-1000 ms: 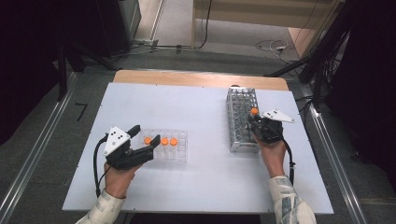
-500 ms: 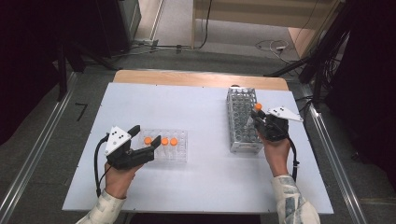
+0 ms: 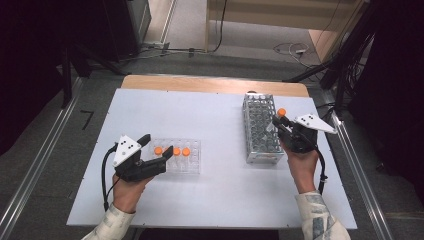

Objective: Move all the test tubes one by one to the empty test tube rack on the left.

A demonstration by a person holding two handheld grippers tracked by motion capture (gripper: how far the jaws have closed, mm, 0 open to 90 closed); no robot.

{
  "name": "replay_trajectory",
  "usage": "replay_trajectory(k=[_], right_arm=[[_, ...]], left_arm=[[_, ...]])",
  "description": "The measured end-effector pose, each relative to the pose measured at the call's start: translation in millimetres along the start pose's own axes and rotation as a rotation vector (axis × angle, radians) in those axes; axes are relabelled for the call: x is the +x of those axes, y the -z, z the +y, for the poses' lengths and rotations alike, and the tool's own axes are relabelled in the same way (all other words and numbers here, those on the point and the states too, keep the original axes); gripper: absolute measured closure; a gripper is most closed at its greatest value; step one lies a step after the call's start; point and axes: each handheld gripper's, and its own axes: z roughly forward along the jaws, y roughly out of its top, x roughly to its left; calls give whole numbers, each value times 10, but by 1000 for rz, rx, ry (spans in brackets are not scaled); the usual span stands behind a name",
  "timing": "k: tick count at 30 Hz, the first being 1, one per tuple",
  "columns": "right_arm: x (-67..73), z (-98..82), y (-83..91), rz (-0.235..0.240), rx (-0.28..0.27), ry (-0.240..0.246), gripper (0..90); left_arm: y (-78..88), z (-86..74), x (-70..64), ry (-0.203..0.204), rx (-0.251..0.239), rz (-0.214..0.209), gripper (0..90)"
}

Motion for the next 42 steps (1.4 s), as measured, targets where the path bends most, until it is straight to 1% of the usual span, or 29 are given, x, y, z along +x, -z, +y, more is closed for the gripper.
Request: replay_trajectory(k=[3, 8, 14, 20, 22, 23, 27, 29, 32, 33, 38, 42], right_arm=[[58, 4, 70, 22, -9, 12, 722], [176, -27, 165, 68, -8, 28, 722], [291, -64, 266, 122, -17, 29, 722], [428, -79, 341, 166, -17, 55, 722], [468, -94, 348, 177, -14, 63, 722], [490, -106, 346, 187, -12, 60, 721], [597, -164, 318, 213, 11, 82, 722], [658, -189, 302, 228, 21, 91, 722], [747, -209, 283, 260, 30, 103, 722], [777, -212, 280, 267, 30, 114, 722], [904, -223, 276, 298, 36, 132, 722], [972, -240, 264, 316, 41, 147, 722]], left_arm=[[3, 5, -8, 2, 1, -4, 172], [9, 10, -12, 3, 1, -7, 172], [14, 15, -44, -4, -4, -16, 171], [21, 21, -76, -5, -7, -31, 172], [26, 22, -86, -8, -5, -36, 172], [26, 21, -96, -8, -7, -39, 172], [26, 19, -129, -19, -10, -47, 172], [30, 22, -140, -26, -8, -53, 172], [38, 25, -154, -26, -10, -57, 173], [39, 25, -160, -27, -11, -61, 174], [49, 29, -199, -30, -18, -76, 180], [57, 33, -218, -35, -18, -82, 181]])
